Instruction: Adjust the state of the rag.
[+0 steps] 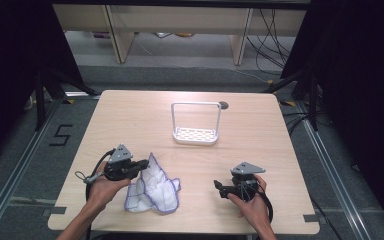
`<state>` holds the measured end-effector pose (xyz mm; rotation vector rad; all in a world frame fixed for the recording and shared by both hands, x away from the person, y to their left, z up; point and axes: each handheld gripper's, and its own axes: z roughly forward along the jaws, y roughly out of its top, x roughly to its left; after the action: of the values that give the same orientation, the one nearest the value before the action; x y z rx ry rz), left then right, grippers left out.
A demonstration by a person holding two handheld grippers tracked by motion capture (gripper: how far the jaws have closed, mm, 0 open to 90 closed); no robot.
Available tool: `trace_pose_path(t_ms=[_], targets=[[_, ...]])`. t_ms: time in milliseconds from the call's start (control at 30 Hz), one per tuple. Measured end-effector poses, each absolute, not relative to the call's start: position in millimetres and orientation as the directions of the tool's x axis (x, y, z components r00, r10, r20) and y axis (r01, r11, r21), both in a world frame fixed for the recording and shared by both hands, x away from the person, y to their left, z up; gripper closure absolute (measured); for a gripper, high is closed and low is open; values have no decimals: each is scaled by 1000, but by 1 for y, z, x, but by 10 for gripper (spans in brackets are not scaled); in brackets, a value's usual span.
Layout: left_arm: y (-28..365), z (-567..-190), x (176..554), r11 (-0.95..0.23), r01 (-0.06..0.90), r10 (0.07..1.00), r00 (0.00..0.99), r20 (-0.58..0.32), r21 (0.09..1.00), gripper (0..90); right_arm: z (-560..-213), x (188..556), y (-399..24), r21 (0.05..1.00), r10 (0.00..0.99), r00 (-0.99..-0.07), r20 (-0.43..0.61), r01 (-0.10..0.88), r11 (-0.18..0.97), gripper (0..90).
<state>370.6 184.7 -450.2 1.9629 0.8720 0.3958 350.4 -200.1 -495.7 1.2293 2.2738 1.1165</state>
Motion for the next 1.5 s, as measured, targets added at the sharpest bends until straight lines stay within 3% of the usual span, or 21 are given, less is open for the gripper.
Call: trace_pose_path(t_ms=[333,633,733,867,933,967,1033,1267,1500], targets=[[172,-385,363,-297,264,653,758,-7,918,875,-487,347,-196,807,786,-611,94,509,299,258],[135,-316,365,-302,112,590,802,93,947,876,-482,348,-203,829,800,-593,93,491,268,271],[129,-286,358,-263,48,564,818,113,964,876,-482,346,-207,808,821,-555,132,540,236,271],[138,-257,349,-186,8,541,835,96,983,875,-483,350,-214,831,825,-549,133,516,209,271],[145,-258,349,-183,17,553,829,88,983,875,-481,349,-217,835,833,-541,116,508,214,271],[150,-263,351,-184,42,556,828,69,982,875,-481,348,-215,836,841,-518,155,523,168,271],[159,-283,358,-186,105,563,826,18,977,875,-479,349,-220,841,838,-532,123,504,197,271],[189,-376,379,-138,327,602,777,-183,935,874,-475,344,-213,848,809,-569,150,495,191,269],[216,-402,382,-86,375,634,735,-240,923,873,-476,340,-188,850,741,-655,146,466,244,282]])
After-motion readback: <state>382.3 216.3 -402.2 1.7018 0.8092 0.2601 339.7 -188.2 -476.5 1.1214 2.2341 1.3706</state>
